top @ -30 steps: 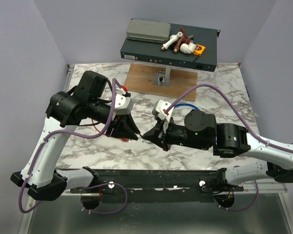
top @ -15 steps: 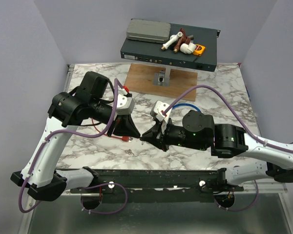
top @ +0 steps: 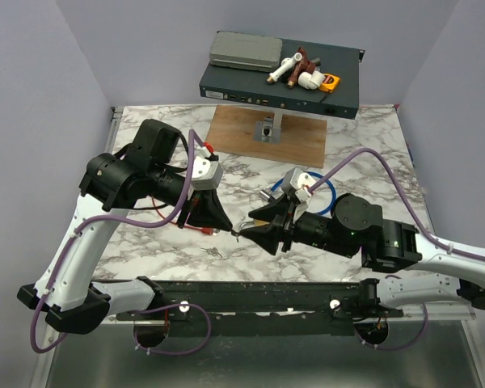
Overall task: Unlock with the key
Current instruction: Adjust the key.
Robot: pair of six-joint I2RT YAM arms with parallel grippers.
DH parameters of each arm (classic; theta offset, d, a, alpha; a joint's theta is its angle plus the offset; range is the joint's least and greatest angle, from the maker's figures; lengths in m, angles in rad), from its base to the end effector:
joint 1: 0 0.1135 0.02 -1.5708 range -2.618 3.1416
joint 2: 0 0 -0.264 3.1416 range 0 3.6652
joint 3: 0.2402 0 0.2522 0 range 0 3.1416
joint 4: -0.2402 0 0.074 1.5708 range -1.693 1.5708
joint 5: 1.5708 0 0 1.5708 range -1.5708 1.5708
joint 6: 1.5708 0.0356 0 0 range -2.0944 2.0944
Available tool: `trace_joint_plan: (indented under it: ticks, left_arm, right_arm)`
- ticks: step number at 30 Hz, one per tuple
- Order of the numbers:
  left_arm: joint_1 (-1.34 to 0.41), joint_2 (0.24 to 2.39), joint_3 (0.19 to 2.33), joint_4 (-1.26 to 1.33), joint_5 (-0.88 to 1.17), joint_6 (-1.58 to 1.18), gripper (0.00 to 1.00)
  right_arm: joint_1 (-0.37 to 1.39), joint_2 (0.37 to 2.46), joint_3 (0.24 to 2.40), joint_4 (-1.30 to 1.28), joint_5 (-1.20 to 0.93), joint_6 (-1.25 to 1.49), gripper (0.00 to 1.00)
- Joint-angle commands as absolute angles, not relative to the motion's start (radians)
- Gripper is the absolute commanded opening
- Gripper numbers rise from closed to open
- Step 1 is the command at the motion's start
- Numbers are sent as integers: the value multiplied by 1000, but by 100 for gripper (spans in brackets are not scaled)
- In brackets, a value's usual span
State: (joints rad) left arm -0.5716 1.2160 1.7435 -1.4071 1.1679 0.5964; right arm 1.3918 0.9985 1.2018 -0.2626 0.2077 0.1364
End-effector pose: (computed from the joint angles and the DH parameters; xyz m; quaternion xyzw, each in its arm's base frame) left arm 0.1217 -0.1172 0.4684 0.5886 0.5519 -0.5152 0.2890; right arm 0.0452 0.2088 0.4372 -0.3675 0.6276 0.4175 0.5447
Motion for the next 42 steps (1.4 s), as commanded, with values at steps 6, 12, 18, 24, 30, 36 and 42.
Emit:
trace_joint_plan:
  ticks: [6,12,18,24,30,36,42]
  left_arm:
    - [-575,1215,1773,-1406,1239,583,0]
    - [-574,1214,1772,-1415,1250,596,0]
    - [-573,1213,1770,-1428,1253,612,0]
    - [-571,1208,1767,-1430,1252,617,0]
    - [-571,1203,1763,-1429,1244,615,0]
    - [-568,1195,1761,-1406,1235,595,0]
    - [-569,1192,1757,-1404,1242,591,0]
  right_arm:
    - [1341,1017,1158,-119,83,170,50]
    - [1293,1026,1144,-95,-24,203,49]
    - [1258,1041,1143,-112,-122,225,49]
    - [1235,1041,1146,-142,-188,242,52]
    - [1230,1059,1157,-156,-241,237,51]
    - [1229,1078,1164,-173,-270,233,37]
    - [1228,1063,1149,-134,-230,223,4]
